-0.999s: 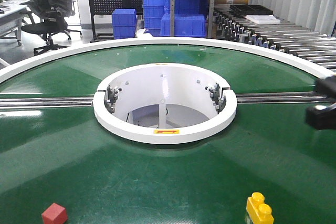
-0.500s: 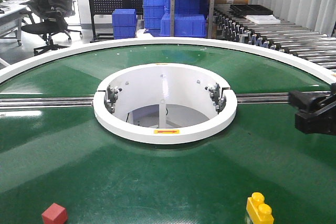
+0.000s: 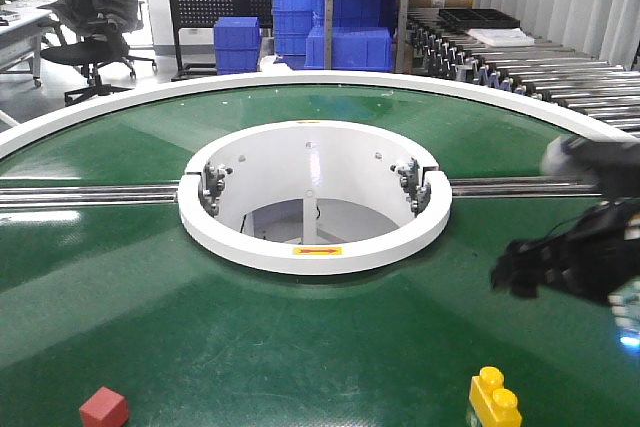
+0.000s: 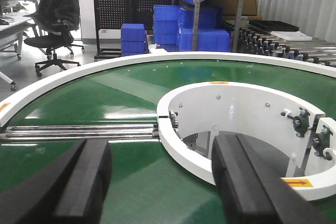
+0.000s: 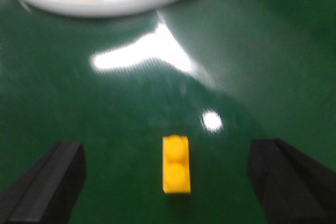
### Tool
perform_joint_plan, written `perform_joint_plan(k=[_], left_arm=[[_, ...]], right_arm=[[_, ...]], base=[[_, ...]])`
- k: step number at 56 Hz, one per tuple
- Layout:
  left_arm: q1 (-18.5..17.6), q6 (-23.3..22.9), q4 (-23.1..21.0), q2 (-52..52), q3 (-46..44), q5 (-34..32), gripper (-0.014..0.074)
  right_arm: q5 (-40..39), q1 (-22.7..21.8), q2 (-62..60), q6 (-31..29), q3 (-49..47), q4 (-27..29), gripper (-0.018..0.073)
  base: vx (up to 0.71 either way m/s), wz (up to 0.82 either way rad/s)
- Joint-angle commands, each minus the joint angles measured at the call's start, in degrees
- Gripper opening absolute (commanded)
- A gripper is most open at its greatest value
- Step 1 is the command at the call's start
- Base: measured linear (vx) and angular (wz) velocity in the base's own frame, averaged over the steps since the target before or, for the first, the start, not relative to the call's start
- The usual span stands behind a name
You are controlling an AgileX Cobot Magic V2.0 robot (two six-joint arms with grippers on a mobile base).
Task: Pick red and yellow blocks into blue bin
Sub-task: 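Lower the right gripper onto the yellow block and close it, then lower the left gripper onto the red cube and close it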
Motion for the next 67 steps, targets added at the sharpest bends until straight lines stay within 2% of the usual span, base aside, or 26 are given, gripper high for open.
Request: perform_joint_plan(k=[1, 11, 19, 32, 40, 45, 49, 58, 67], left_arm=[[0.01, -0.05, -0.05, -0.79, -2.04, -4.74, 0.0539], [0.01, -0.05, -0.05, -0.79, -2.04, -4.74, 0.0539], [0.01, -0.05, -0.05, -0.79, -2.04, -4.74, 0.0539], [0.01, 0.00, -0.05, -0.79, -2.04, -4.51, 0.0539], [0.01, 0.00, -0.05, -0.79, -2.04, -3.86, 0.0539], [0.01, 0.00, -0.05, -0.79, -2.04, -3.24, 0.0539], [0.01, 0.00, -0.05, -0.79, -2.04, -2.80, 0.0539], [0.01, 0.00, -0.05, -0.79, -2.04, -2.57, 0.0539], [0.01, 0.00, -0.05, -0.79, -2.04, -0.06, 0.0539]], right_arm=[[2.33, 0.10, 4.71, 0.77, -5.53, -2.49, 0.0634], [3.45, 0.10, 13.74, 1.65, -8.14, -5.27, 0.0631], [3.36, 0.10, 19.39, 1.41, -8.08, -5.37, 0.0624], [0.27, 0.10, 25.84, 0.00, -8.08, -3.22, 0.0613], [-0.68, 0.10, 28.38, -2.92, -8.08, -1.09, 0.0582], [-1.11, 0.10, 29.26, -3.36, -8.08, 0.04, 0.0517], [-1.32, 0.10, 29.73, -3.36, -8.08, 0.48, 0.0408], [-1.32, 0.10, 29.78, -3.36, -8.08, 0.41, -0.0004], [-0.91, 0.10, 29.71, -3.40, -8.08, 0.47, -0.0016]], base=[[0.00, 0.00], [0.00, 0.00], [0.00, 0.00], [0.00, 0.00], [0.00, 0.00], [0.00, 0.00], [0.00, 0.00], [0.00, 0.00], [0.00, 0.00]])
